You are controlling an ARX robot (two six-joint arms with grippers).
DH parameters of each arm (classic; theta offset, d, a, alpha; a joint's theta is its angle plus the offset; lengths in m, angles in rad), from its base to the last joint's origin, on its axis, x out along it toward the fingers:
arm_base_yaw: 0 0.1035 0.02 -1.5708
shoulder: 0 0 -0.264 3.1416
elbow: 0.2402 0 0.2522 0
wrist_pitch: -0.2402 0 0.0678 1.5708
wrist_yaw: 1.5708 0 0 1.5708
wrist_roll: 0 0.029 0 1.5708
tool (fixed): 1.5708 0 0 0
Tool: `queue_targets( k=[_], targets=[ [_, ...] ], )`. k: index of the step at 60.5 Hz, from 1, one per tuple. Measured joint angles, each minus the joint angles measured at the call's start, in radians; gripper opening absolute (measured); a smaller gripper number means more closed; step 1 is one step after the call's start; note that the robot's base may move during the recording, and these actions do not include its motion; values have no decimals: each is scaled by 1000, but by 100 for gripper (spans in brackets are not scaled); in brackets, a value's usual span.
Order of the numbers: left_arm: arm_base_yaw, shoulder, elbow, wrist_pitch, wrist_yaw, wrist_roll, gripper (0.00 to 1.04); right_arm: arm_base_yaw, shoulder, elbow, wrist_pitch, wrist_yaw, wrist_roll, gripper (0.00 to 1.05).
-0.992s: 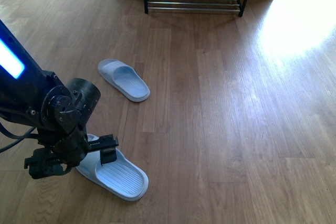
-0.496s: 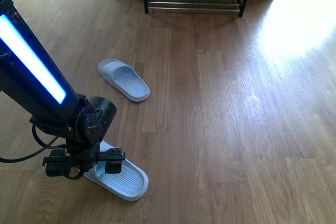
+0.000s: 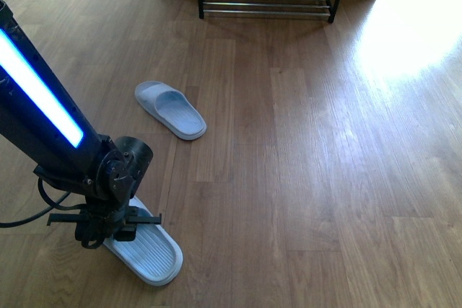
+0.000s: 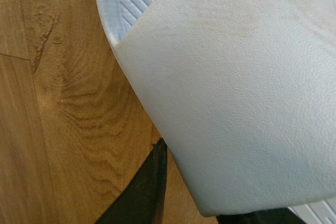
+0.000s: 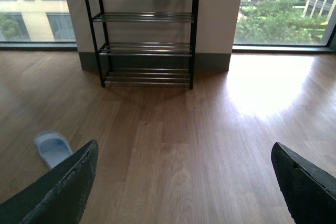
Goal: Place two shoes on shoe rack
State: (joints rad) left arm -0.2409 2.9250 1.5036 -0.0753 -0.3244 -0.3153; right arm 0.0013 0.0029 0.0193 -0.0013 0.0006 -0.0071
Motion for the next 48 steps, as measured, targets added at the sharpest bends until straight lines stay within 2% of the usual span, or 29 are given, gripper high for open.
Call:
queue_targets(
  k=[9,16,23,35,48],
  targets=[
    [11,-19,-43,39,-26,9,2,0,0,0,0,0,0,96],
    [30,-93,-132,98,-10,9,2,0,0,0,0,0,0,96],
    [64,-341,-323,193,-24,3,2,0,0,0,0,0,0,96],
    [137,-847,-687,389,-153,91,2,0,0,0,0,0,0,96],
    [168,-1217,-956,599,-299,326,2,0,0,0,0,0,0,96]
  ],
)
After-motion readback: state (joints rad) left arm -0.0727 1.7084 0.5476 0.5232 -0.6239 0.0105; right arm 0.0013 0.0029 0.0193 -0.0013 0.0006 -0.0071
